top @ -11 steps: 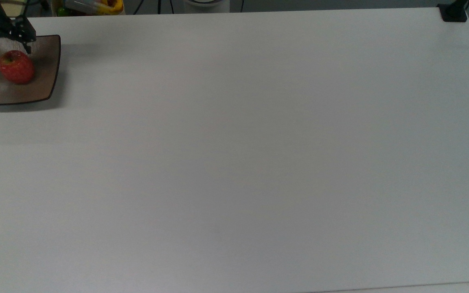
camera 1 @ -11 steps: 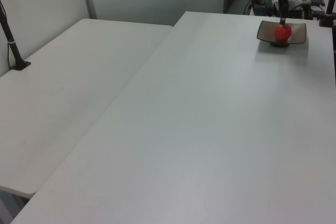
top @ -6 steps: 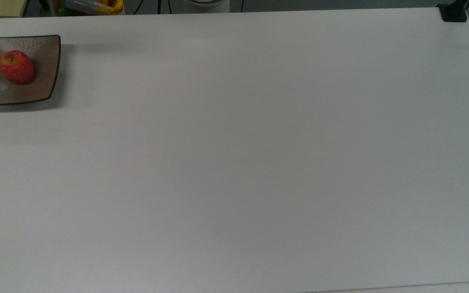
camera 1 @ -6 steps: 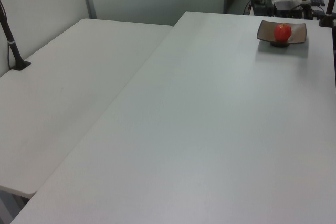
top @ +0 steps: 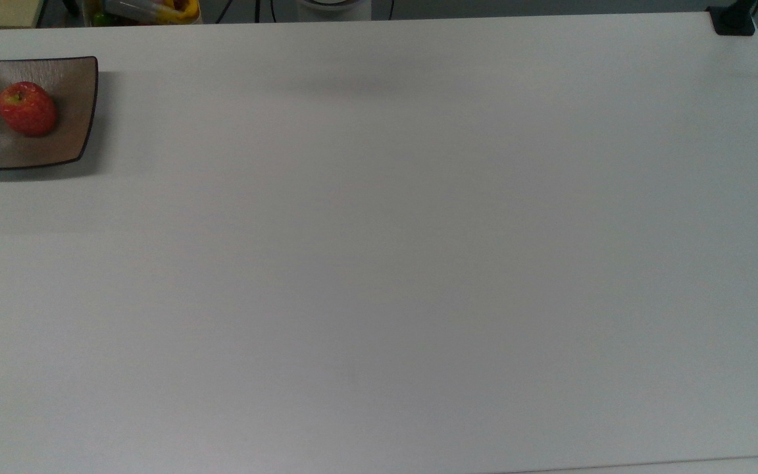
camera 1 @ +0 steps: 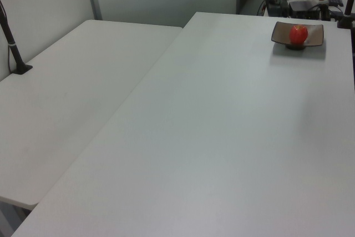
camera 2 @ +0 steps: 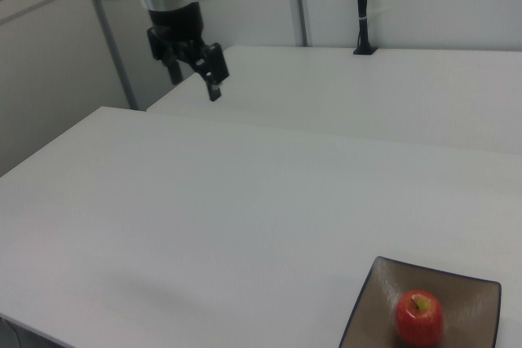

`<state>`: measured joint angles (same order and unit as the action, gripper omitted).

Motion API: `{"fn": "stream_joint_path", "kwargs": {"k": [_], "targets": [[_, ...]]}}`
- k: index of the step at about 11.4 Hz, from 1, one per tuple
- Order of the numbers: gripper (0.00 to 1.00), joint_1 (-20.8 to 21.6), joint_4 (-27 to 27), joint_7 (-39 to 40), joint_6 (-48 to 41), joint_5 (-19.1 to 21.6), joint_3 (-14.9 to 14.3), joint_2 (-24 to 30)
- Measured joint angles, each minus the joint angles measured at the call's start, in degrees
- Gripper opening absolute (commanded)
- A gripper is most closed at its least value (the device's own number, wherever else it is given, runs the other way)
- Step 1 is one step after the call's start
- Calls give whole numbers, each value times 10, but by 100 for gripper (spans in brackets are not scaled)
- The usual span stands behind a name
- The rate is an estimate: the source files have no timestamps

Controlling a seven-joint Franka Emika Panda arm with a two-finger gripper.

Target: Apples placed on a ceramic plate

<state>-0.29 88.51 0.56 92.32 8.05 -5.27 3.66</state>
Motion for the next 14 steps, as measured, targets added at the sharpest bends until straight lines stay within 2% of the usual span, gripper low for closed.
{"fn": "stream_joint_path", "kwargs": {"k": [3, 5, 7, 8, 10, 12, 14], "targets": [[100, 15, 26, -67, 0, -9, 57, -1], [100, 30, 49, -68, 4, -32, 66, -2], [100, 57, 76, -64, 15, -73, 67, -3], [100, 68, 88, -56, 32, -80, 67, -4], [100, 72, 101, -11, 62, -84, 64, -4], [100, 72, 101, 40, 69, -82, 41, -4], [100, 71, 100, 58, 71, -65, 23, -3]]}}
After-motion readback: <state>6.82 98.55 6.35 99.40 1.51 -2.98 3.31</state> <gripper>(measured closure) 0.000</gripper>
